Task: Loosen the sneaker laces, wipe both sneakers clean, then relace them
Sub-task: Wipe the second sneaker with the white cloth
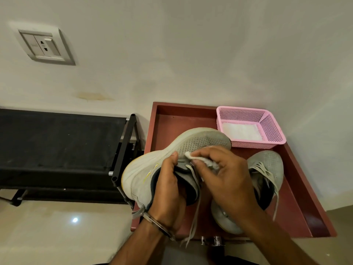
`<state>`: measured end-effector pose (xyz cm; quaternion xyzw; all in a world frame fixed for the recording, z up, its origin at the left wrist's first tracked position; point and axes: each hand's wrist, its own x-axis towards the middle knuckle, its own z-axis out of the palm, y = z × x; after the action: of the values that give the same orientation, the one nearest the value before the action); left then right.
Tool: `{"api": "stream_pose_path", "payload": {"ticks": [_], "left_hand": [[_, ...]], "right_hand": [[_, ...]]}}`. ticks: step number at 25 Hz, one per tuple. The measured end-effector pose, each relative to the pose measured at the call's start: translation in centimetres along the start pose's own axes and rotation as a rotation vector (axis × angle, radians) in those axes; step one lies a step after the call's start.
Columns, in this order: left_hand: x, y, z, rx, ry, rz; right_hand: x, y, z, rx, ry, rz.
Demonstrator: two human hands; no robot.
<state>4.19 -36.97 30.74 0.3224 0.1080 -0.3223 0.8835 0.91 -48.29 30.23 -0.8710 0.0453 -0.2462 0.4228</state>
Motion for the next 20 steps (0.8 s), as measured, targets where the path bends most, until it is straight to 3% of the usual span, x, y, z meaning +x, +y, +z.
{"api": "stream_pose_path", "payload": {"ticks": [3, 6, 10, 16, 20], "left_hand": [[0.0, 0.0, -0.2, -0.015, -0.006, -0.001], [-0.3, -0.3, -0.2, -0.033, -0.027, 0.004], [-0.1, 0.0, -0.1, -0.074, -0.004, -0.003], [0.5, 0.5, 0.3, -0.228, 0.012, -0.056], [0.9, -0.1, 0.4, -0.227, 0.018, -0.050]], "right_hand": [[0.2, -0.2, -0.6, -0.005, -0.078, -0.126], [1.7, 3.1, -1.6, -0.188, 0.078, -0.035], [1.9, 4.4, -1.8, -0.175, 0.187, 0.103], [-0.5, -0.4, -0.7, -0.036, -0.027, -0.074], [1.0, 2.8, -1.5, -0.190, 0.063, -0.063]]}}
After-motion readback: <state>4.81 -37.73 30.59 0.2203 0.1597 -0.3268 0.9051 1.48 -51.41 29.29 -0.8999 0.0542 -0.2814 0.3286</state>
